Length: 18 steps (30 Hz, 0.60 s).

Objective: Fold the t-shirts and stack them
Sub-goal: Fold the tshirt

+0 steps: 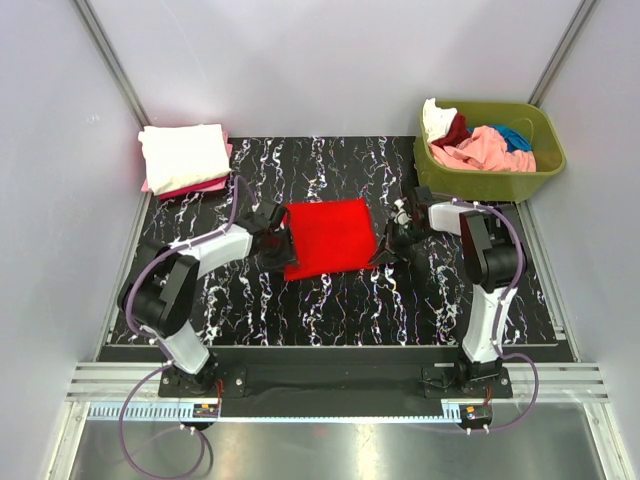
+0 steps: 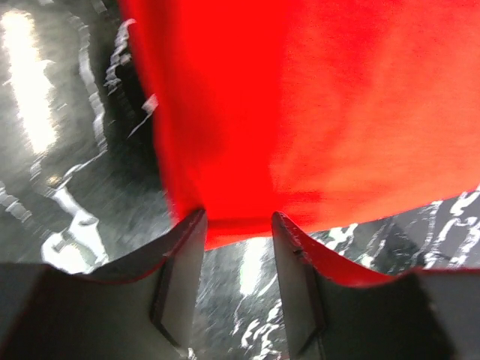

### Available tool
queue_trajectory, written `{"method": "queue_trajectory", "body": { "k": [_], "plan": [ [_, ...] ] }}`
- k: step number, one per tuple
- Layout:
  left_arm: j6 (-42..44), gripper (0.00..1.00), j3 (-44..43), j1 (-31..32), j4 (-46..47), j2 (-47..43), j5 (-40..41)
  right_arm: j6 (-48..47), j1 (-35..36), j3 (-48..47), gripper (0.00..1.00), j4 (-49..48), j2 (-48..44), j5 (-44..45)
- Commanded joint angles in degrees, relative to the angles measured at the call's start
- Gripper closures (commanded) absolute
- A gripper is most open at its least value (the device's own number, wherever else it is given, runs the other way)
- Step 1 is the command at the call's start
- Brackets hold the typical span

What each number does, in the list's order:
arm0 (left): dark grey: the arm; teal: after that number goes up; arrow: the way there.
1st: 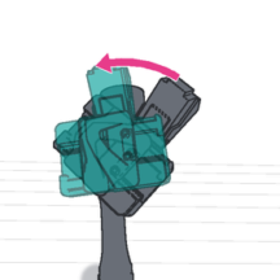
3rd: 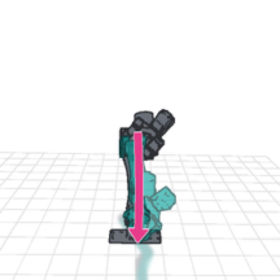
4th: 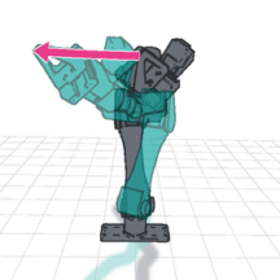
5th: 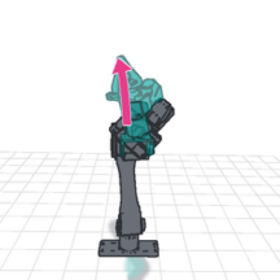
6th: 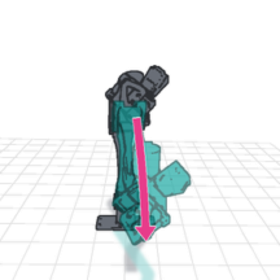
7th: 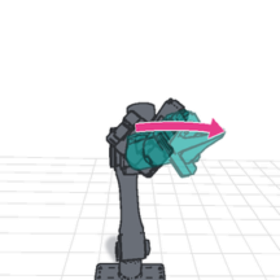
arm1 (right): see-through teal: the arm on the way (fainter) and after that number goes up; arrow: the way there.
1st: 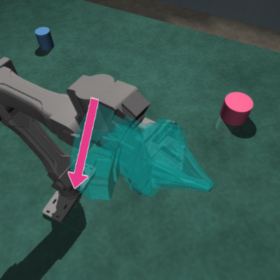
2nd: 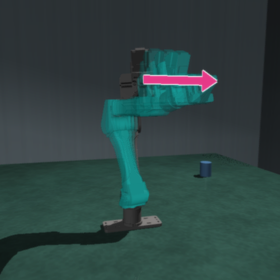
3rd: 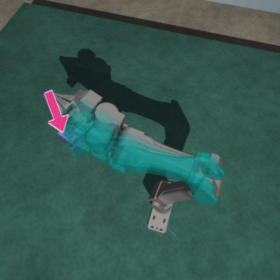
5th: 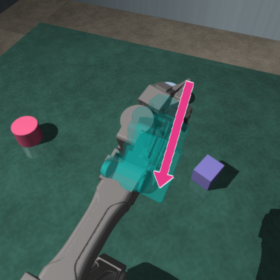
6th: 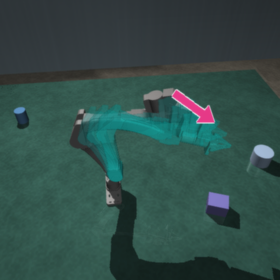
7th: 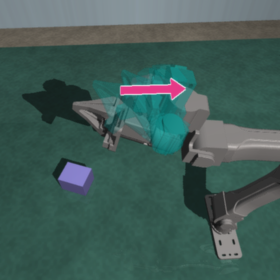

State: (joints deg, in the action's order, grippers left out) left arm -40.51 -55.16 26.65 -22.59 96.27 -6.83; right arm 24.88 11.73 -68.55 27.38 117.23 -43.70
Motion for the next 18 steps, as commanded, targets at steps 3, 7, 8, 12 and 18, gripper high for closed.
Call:
{"method": "queue_trajectory", "body": {
  "k": [3, 7, 8, 12, 18],
  "plan": [
    [4.65, 0.5, -8.02, 1.91, -11.32, -5.21, 8.85, -1.33, 0.31, 0.97, 0.81, 6.19, -11.39, 9.87],
    [5.18, 0.48, -15.32, 3.05, -15.73, -7.94, 10.08, -0.54, 1.28, -6.32, 0.57, 9.8, -17.47, 6.62],
    [5.18, 0.47, -16.03, 3.14, -16.43, -8.29, 9.73, -0.36, 1.54, -7.55, 0.54, 9.45, -18.0, 5.57],
    [5.0, 0.47, -18.23, 3.23, -17.49, -9.52, 8.77, -1.41, 2.16, -14.92, 0.57, 9.97, -13.62, 1.61],
    [4.92, 0.47, -16.04, 3.23, -18.02, -11.97, 8.5, -2.83, 1.98, -16.44, 0.72, 8.23, 0.09, 3.88]
  ]
}}
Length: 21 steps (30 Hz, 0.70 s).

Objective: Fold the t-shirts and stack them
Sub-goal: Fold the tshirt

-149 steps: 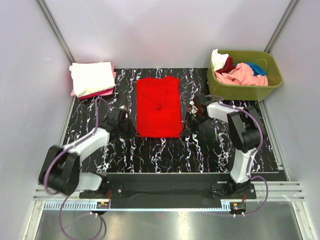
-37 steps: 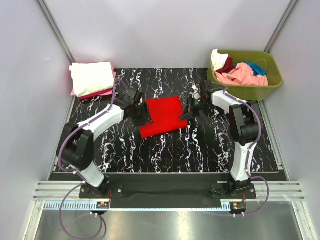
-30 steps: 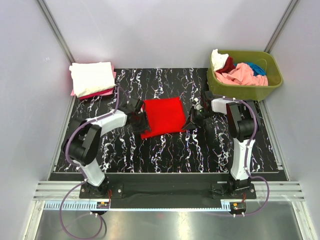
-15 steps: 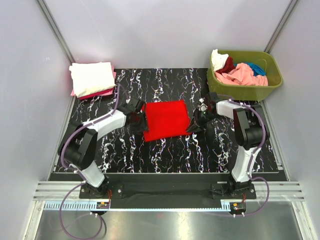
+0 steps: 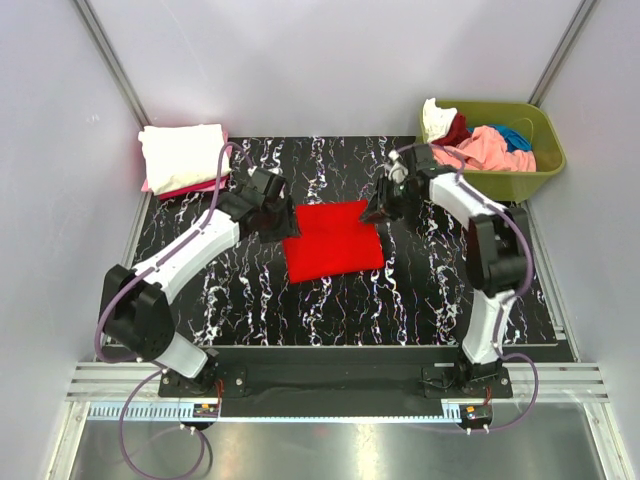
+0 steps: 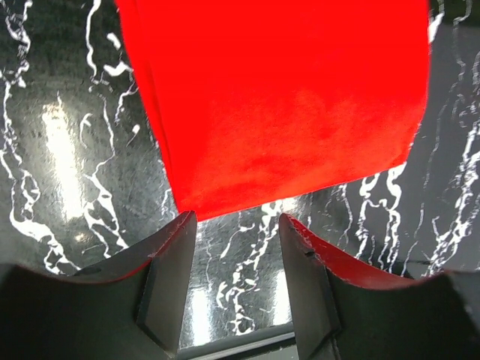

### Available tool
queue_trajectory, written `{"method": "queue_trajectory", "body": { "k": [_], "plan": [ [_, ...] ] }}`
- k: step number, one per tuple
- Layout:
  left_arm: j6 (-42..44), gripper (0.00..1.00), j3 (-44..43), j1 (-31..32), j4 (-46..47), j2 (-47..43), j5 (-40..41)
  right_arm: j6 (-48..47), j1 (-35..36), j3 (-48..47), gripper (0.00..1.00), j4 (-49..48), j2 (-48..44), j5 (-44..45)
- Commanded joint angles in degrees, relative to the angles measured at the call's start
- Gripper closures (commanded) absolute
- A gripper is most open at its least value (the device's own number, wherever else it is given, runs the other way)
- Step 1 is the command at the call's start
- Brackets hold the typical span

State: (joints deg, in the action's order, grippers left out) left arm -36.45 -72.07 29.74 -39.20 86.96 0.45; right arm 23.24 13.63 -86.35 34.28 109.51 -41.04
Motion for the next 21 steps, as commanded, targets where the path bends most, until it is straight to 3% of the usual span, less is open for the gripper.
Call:
{"method": "queue_trajectory", "body": {
  "k": [1, 8, 13, 17, 18, 21],
  "plan": [
    [1.11, 0.46, 1.23, 0.06, -1.49, -3.02, 1.4, -1.01, 0.08, 2.31, 0.73, 0.36, 9.12, 1.57],
    [2.17, 0.42, 6.5, -5.91, 0.96, -5.83, -2.01, -1.01, -0.88, 9.35, 0.82, -6.5, 14.59, 5.71],
    [4.62, 0.41, 7.83, -11.53, 5.27, -4.35, -4.58, -0.48, -1.5, 10.15, 0.8, -6.51, 13.71, 3.95],
    [7.61, 0.41, 4.15, -13.65, 8.61, 1.26, -7.64, -0.92, -1.24, 9.27, 0.52, -4.23, 8.36, 4.03],
    [8.14, 0.41, 3.61, -14.0, 9.48, 2.42, -8.53, -1.09, -1.06, 9.0, 0.4, -3.79, 6.78, 4.56],
    [9.9, 0.41, 1.85, -15.76, 13.09, 7.51, -12.74, -0.31, -0.27, 9.61, 0.31, -2.56, 0.19, 4.83]
  ]
}}
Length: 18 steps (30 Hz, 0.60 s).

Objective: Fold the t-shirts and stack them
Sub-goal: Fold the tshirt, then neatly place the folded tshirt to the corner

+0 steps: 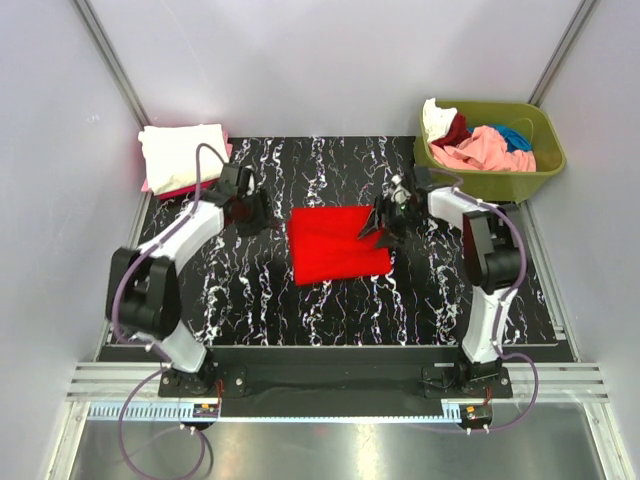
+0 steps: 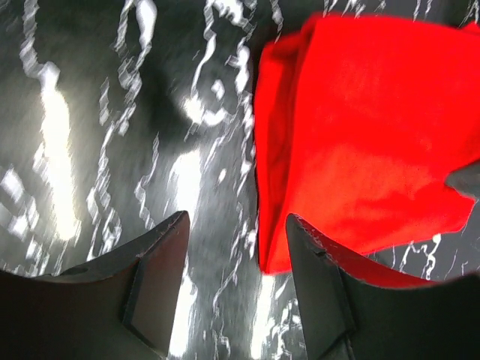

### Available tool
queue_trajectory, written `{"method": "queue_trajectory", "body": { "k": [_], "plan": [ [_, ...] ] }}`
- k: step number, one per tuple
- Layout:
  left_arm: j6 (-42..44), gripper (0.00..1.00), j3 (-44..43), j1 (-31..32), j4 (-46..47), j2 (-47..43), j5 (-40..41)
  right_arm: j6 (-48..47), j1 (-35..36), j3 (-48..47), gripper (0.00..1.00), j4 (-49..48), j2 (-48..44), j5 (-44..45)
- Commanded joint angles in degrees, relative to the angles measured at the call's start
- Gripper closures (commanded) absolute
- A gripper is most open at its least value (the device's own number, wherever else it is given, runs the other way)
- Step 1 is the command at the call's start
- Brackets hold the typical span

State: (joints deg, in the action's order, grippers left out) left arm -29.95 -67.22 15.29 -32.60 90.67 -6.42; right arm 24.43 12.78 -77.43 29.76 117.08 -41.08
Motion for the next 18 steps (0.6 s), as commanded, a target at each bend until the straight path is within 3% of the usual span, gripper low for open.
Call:
{"method": "queue_trajectory", "body": {
  "k": [1, 6, 10, 14, 18],
  "plan": [
    [3.5, 0.41, -3.26, -2.36, 8.5, 5.03, -7.28, -0.96, 1.54, 1.4, 0.3, 1.1, -11.22, 4.43],
    [3.33, 0.39, -3.54, -3.07, 15.18, 11.27, -15.02, 6.39, 7.77, 14.8, 0.16, -9.17, -23.98, -0.74],
    [0.34, 0.36, -0.64, -3.07, 25.64, 13.91, -20.38, 14.41, 16.91, 28.71, 0.06, -27.59, -31.46, -1.29],
    [-2.38, 0.34, 4.18, -3.07, 35.12, 15.5, -25.83, 20.21, 23.69, 40.57, 0.06, -40.81, -31.38, 3.44],
    [-2.57, 0.32, 5.08, -3.07, 35.51, 15.67, -22.78, 18.3, 25.9, 41.05, 0.05, -43.65, -31.12, 4.6]
  ]
}}
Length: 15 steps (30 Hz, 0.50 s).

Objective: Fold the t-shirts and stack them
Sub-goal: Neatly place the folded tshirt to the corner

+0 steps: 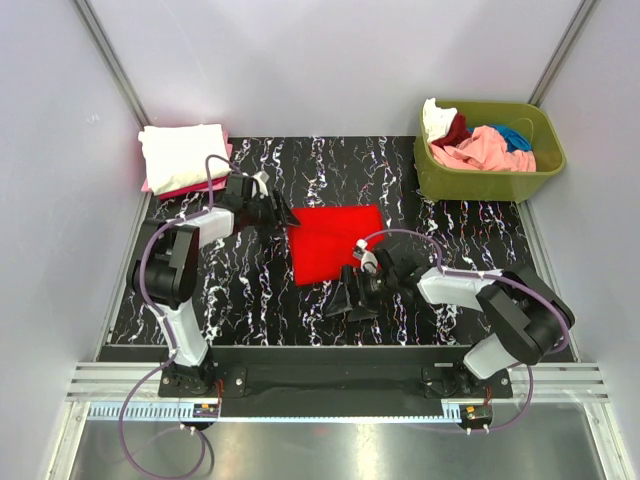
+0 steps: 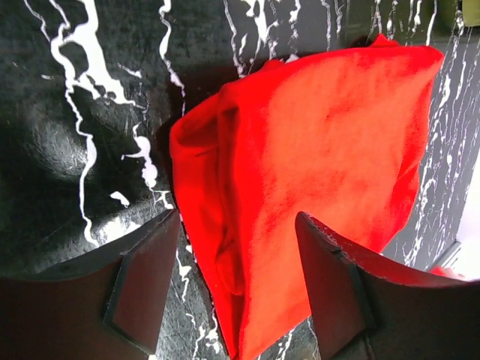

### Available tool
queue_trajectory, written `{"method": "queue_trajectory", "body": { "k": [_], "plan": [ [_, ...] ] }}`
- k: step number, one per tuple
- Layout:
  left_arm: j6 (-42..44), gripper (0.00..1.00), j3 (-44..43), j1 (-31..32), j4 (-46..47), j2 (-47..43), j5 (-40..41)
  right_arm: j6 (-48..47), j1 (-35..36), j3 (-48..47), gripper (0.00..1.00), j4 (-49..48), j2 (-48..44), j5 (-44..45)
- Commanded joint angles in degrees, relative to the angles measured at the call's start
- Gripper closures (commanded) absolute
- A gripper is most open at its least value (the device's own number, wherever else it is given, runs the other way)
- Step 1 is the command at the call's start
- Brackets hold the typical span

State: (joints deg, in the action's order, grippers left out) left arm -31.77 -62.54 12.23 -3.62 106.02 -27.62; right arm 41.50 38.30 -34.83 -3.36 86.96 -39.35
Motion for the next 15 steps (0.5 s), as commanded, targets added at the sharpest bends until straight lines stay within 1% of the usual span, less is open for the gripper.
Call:
{"method": "queue_trajectory", "body": {
  "k": [1, 4, 11, 15],
  "plan": [
    [0.38, 0.31, 0.32, 0.07, 4.86, 0.5, -0.61, 0.78, 0.54, -1.73, 0.04, -9.92, -1.35, 3.57],
    [1.71, 0.3, 0.41, -0.01, 3.79, 1.29, 2.12, 0.95, 0.46, -1.64, 0.04, -11.93, 0.48, 2.45],
    [0.74, 0.3, 0.84, 0.25, 4.85, 5.24, 2.65, 0.78, 0.46, -1.56, 0.04, -12.47, 0.93, 2.09],
    [0.31, 0.32, 0.76, 1.04, 5.72, 7.09, 2.92, 0.87, 0.46, -1.65, 0.04, -12.47, 1.2, 2.09]
  ]
}}
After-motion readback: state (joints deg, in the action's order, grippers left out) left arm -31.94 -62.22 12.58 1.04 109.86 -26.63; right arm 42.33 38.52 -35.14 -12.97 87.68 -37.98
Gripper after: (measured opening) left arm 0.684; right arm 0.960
